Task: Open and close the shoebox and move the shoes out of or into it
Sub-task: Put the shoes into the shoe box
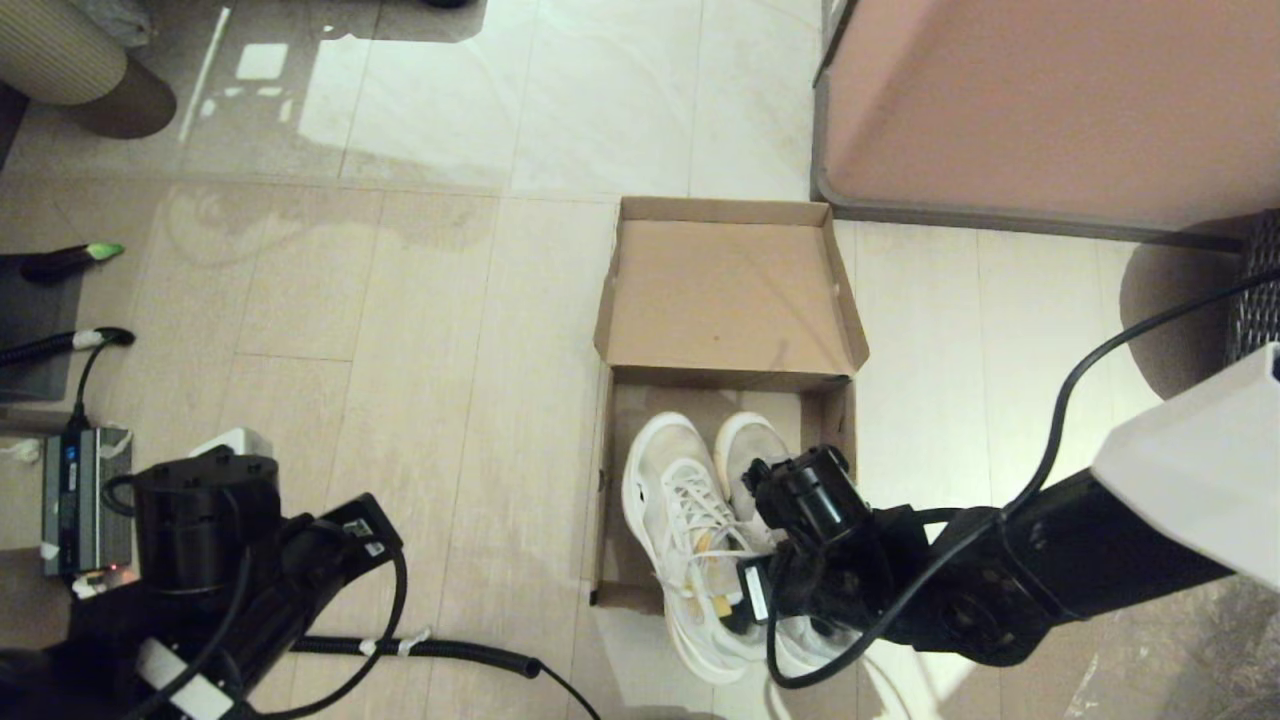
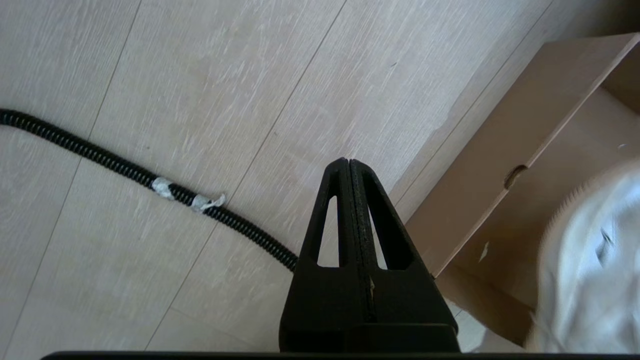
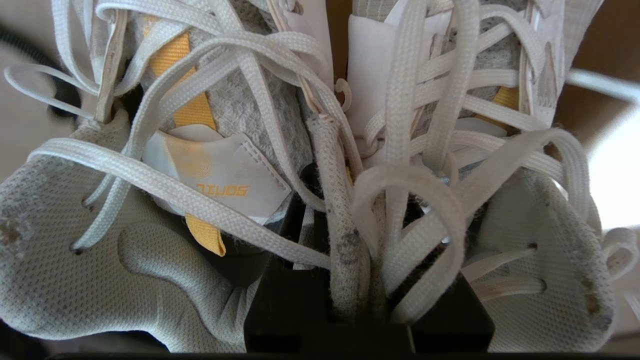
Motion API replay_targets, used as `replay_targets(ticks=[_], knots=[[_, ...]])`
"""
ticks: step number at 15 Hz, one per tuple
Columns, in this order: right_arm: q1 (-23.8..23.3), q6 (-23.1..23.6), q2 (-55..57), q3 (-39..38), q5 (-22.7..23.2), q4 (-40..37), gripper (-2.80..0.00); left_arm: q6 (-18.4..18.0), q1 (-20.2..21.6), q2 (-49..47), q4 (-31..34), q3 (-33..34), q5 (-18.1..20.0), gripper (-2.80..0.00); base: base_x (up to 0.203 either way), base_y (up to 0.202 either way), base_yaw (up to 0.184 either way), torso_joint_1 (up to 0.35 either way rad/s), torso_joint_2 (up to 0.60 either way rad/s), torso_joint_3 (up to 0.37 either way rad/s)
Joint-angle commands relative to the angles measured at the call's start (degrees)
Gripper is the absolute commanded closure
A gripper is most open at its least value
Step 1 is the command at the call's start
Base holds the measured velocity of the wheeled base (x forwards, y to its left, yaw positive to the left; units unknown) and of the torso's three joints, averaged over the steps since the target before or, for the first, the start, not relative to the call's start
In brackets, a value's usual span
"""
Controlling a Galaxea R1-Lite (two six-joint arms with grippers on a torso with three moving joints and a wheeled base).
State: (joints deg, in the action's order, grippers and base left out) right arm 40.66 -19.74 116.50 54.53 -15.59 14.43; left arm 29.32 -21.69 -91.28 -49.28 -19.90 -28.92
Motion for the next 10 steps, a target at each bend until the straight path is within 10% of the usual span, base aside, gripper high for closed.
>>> replay_targets(ticks=[1,9,10], knots=[[0.04,-1.28,6.28,3.0,-0.71,0.93,0.0,0.21,-0.02,0.15,-0.29,0.48,-0.18,0.0,0.0,0.0,0.0,0.0,0.0,0.0],[-1.6,-2.32,13.05,6.35,-3.31,5.73,0.0,0.3,0.07,1.29,-0.29,2.59,-0.18,0.0,0.0,0.0,0.0,0.0,0.0,0.0],[-1.89,-2.32,13.05,6.62,-3.31,6.72,-2.8,0.3,0.07,1.28,-0.29,2.59,-0.17,0.0,0.0,0.0,0.0,0.0,0.0,0.0]])
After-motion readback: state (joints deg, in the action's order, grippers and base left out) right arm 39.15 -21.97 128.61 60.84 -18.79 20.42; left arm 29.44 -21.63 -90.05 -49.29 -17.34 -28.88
